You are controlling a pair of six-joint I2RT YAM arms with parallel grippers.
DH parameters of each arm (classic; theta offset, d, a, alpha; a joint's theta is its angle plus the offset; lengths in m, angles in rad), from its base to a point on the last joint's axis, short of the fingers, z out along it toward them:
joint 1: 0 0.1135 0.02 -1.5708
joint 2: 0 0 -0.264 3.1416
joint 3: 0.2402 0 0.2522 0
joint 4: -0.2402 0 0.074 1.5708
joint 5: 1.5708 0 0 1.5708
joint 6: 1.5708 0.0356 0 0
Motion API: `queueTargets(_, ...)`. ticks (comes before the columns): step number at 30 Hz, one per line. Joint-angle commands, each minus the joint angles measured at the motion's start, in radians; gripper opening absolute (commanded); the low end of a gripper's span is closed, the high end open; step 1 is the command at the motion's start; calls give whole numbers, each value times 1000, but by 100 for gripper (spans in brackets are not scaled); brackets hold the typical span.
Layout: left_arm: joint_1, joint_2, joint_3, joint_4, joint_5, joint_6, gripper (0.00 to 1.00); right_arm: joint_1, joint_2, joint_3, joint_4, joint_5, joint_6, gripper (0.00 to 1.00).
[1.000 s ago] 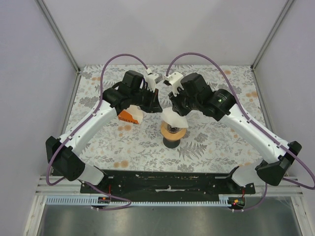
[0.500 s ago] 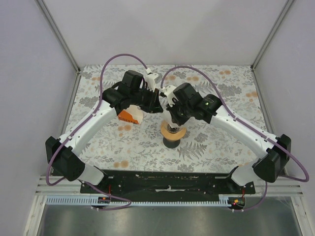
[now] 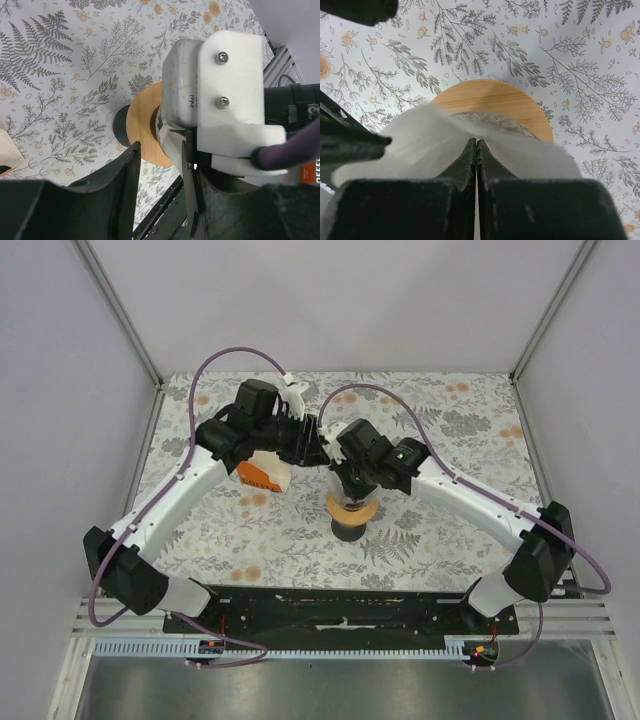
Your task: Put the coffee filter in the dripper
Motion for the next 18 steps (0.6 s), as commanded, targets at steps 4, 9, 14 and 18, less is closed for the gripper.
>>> queueTargets(4, 9, -55, -80, 53, 65, -92, 46, 26, 31, -23, 65, 101, 77, 0)
queueTargets(9, 9, -50, -129, 77, 94, -120, 48, 37, 53, -31, 86, 113, 92, 0)
queueTargets(14, 7, -46, -163, 96, 111, -130, 49, 37, 59, -43, 111, 102, 97, 0)
queueTargets(18, 7, -47, -183, 99, 98, -123, 45, 39, 59, -43, 115, 84, 98, 0)
